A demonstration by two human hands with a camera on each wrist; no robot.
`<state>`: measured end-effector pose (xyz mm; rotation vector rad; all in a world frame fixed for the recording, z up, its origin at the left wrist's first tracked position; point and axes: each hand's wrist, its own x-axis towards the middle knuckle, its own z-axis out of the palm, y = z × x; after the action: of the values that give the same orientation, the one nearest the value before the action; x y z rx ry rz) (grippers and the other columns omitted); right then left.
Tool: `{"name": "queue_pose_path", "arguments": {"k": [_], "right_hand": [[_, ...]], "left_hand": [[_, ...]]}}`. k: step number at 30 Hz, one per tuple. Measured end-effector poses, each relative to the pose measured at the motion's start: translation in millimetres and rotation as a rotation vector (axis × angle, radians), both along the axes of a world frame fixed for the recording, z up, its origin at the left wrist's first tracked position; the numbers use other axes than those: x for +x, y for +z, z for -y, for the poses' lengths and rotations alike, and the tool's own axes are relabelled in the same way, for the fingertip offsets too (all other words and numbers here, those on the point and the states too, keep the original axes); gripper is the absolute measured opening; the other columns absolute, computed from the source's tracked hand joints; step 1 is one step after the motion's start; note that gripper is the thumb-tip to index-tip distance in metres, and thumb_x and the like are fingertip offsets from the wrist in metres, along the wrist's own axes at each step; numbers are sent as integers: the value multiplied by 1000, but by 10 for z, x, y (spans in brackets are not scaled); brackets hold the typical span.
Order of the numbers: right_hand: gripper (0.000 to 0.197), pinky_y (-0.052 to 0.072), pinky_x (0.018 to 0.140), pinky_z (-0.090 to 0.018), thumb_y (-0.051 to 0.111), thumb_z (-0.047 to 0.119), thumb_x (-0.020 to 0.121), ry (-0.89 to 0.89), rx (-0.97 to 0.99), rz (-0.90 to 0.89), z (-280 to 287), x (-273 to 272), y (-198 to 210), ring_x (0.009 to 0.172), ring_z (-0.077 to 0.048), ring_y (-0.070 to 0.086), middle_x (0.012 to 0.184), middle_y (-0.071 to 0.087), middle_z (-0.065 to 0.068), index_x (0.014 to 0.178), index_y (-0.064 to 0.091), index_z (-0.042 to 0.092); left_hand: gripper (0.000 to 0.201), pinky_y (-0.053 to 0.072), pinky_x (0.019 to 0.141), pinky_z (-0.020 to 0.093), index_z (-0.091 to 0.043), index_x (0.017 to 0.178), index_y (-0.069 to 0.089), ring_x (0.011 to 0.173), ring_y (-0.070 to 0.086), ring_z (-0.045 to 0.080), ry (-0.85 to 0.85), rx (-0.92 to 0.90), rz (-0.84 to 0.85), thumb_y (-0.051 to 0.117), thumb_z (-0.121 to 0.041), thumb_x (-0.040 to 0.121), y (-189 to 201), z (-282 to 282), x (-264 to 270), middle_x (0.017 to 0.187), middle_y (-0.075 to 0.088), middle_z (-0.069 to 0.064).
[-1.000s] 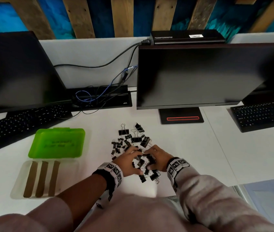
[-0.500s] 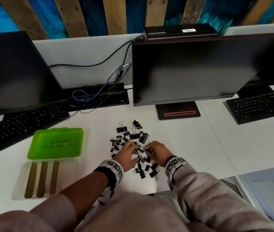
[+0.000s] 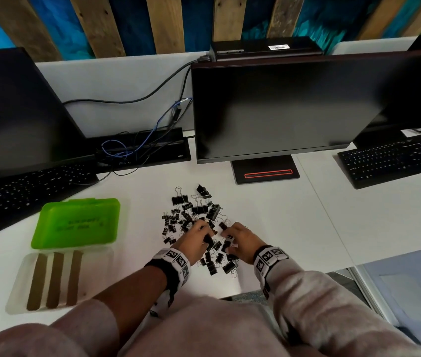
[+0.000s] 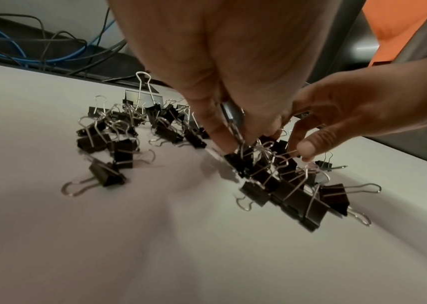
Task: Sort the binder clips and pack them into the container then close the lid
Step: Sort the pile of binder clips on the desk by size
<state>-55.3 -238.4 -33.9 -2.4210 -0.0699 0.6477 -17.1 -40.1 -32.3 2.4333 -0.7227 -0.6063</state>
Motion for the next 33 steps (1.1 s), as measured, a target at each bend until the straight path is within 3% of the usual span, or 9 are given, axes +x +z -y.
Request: {"name": "queue_pose_path", "arguments": {"k": [4, 6, 9, 12, 16, 21, 24, 30, 33], "right_hand": [[23, 43, 86, -22, 54, -1, 83, -14, -2, 109, -77, 14, -29, 96, -26, 60, 109, 55, -9, 100, 64, 9], [23, 47, 88, -28, 50, -3, 83, -16, 16, 134, -75, 37, -3, 92, -22, 60, 101, 56, -3, 93, 66, 9], [22, 49, 85, -32, 52, 8, 85, 1, -15, 157, -48, 107, 69, 90, -16, 60, 99, 59, 4, 91, 69, 20], [20, 47, 78, -28, 50, 22, 87, -36, -120, 192, -12, 249, 183, 91, -14, 62, 104, 64, 11, 92, 65, 33], [20, 52, 82, -37, 47, 24, 91, -105, -138, 203, -32, 561, 261, 98, -24, 62, 110, 63, 1, 105, 61, 28], [29, 50, 89, -38, 54, 29, 90, -126, -97, 114, -212, 876, 178, 104, -26, 60, 120, 58, -5, 118, 53, 22], [33, 50, 90, -40, 53, 17, 87, -55, -102, 105, -335, 1019, 160, 103, -30, 60, 125, 54, -7, 120, 50, 21], [59, 47, 97, -44, 52, 9, 85, 135, -112, -4, -474, 1274, 131, 113, -33, 56, 139, 38, -7, 137, 35, 28], [38, 47, 95, -36, 57, 10, 86, 175, -78, -9, -473, 1341, 96, 110, -29, 57, 129, 50, -8, 123, 54, 21]], "left_hand": [[17, 50, 72, 30, -16, 93, 54, 67, 50, 8, 26, -92, 32, 57, -2, 83, 25, -3, 15, 114, 44, -5], [20, 48, 68, 24, -17, 84, 48, 64, 49, 7, 38, -115, 39, 60, -2, 81, 40, -14, 34, 108, 41, -6], [31, 46, 66, 18, -19, 72, 39, 70, 51, 15, 68, -133, 56, 67, -10, 81, 40, -47, 99, 105, 41, -4], [38, 44, 67, 32, -23, 66, 32, 72, 49, 21, 111, -111, 67, 66, -19, 82, 72, -71, 202, 92, 44, -2], [25, 44, 66, 32, -20, 78, 41, 72, 47, 17, 221, -130, 52, 65, -15, 75, 136, -104, 326, 90, 42, -4], [28, 50, 75, 29, -22, 101, 50, 82, 56, 13, 314, -138, 28, 64, -36, 82, 215, -64, 442, 107, 42, -8], [15, 52, 81, 39, -22, 105, 49, 84, 57, 15, 342, -117, 50, 48, -19, 90, 236, -58, 578, 110, 46, -6], [62, 52, 72, 35, -26, 140, 23, 76, 62, 21, 552, 10, -28, 49, -9, 87, 225, -161, 977, 140, 24, -5], [69, 47, 87, 32, -34, 145, 17, 106, 58, 22, 509, 87, -111, 49, -12, 88, 134, -194, 1173, 146, 26, -5]]}}
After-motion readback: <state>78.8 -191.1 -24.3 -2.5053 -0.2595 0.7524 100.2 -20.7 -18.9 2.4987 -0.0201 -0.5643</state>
